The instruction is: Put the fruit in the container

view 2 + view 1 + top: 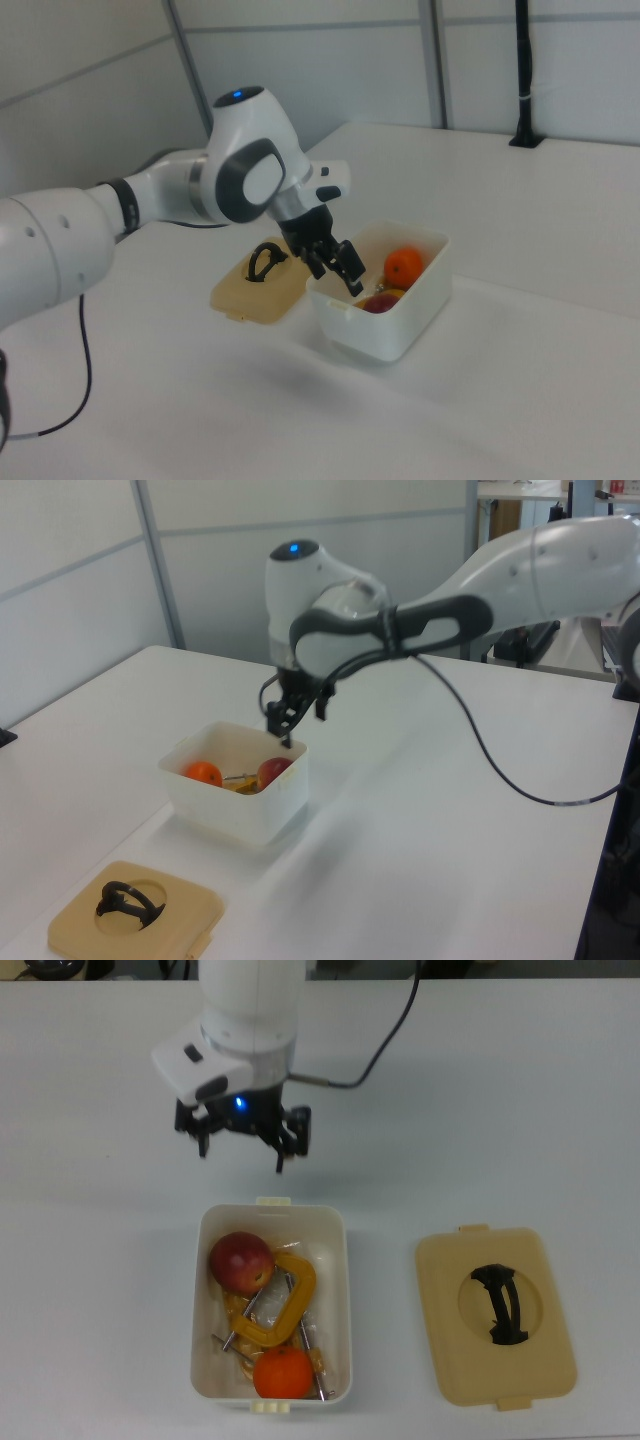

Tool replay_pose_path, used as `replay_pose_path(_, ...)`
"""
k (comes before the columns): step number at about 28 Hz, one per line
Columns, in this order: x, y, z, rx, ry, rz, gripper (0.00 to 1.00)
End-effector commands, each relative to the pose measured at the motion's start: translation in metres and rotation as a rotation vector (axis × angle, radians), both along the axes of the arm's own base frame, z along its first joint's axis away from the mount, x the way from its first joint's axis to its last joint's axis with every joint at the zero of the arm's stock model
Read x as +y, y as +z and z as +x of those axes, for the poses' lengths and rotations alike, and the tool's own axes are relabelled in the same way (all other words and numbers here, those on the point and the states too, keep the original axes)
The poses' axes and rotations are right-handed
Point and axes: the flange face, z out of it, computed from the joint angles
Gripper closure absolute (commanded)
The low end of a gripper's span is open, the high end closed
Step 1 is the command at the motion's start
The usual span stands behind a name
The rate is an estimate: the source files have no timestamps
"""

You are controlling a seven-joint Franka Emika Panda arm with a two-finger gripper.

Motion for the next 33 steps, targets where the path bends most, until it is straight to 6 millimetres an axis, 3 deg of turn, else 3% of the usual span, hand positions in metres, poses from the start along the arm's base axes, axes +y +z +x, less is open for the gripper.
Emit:
replay_pose_path(1, -0.021, 0.036, -0.043, 0.09, 0.049, -0.011, 0.0)
replay_pose_path(3, -0.042, 0.06, -0.061, 0.093, 0.053, 0.044, 0.0)
replay_pose_path(7, -0.061, 0.083, -0.081, 0.095, 0.061, 0.078, 0.0)
replay_pose_path(17, -0.063, 0.098, -0.103, 0.156, 0.072, 0.083, 0.0)
replay_pose_path(33, -0.055, 0.099, -0.098, 0.146, 0.096, 0.076, 0.0)
